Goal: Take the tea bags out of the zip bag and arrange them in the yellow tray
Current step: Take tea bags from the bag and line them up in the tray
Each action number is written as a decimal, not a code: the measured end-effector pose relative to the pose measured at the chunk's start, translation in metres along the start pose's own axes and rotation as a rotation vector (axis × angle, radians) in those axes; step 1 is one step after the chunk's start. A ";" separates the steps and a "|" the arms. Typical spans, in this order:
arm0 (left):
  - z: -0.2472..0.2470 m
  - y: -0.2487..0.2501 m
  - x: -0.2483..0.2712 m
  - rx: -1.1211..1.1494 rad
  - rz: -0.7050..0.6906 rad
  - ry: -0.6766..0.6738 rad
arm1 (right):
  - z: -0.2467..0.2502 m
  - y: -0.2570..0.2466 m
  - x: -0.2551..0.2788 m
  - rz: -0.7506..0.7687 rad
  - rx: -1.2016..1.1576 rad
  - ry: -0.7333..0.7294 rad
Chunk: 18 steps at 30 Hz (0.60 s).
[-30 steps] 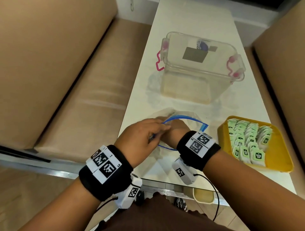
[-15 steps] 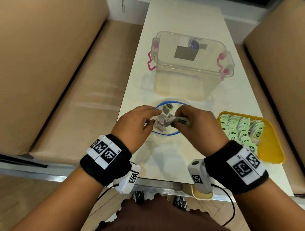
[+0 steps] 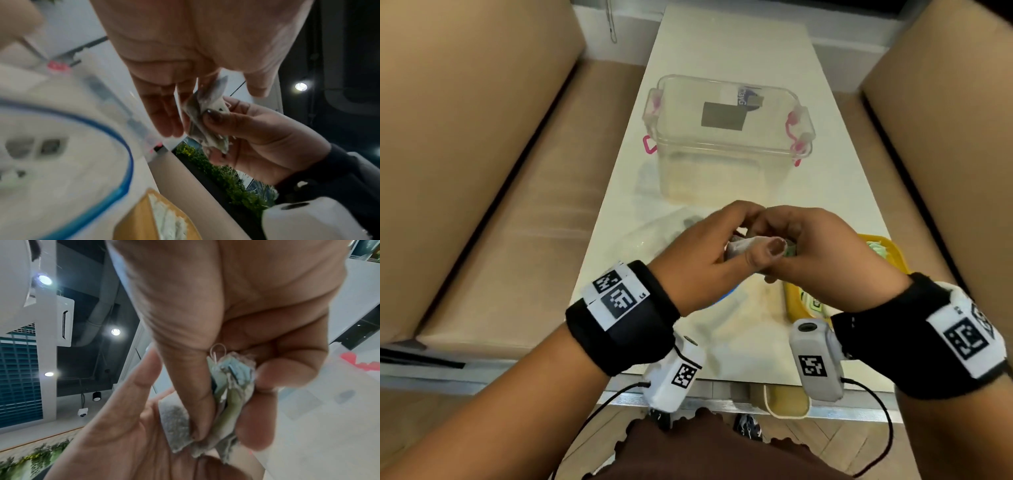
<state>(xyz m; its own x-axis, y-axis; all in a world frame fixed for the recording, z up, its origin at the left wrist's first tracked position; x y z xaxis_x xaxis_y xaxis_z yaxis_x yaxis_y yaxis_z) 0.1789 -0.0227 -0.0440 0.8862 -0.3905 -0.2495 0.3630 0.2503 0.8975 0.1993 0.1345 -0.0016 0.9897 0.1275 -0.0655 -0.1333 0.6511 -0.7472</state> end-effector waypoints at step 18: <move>-0.116 0.009 -0.029 0.629 0.411 0.087 | 0.080 0.104 0.036 -0.187 -0.413 0.233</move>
<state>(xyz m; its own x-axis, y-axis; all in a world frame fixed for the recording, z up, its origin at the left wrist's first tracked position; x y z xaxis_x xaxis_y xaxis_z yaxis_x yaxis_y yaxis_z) 0.1899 0.0933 -0.0710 0.9438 -0.2964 0.1460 -0.2114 -0.2021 0.9563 0.2166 0.2669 -0.0284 0.9863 -0.1641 -0.0160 0.0329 0.2911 -0.9561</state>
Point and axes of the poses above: each hand's wrist, its own x-axis away from the middle knuckle, its own z-axis out of the back of the hand, y = z × x, the point moved 1 cm from there along -x, towards the middle knuckle, and after that the axes turned 10 degrees about y, right-handed, at the moved point
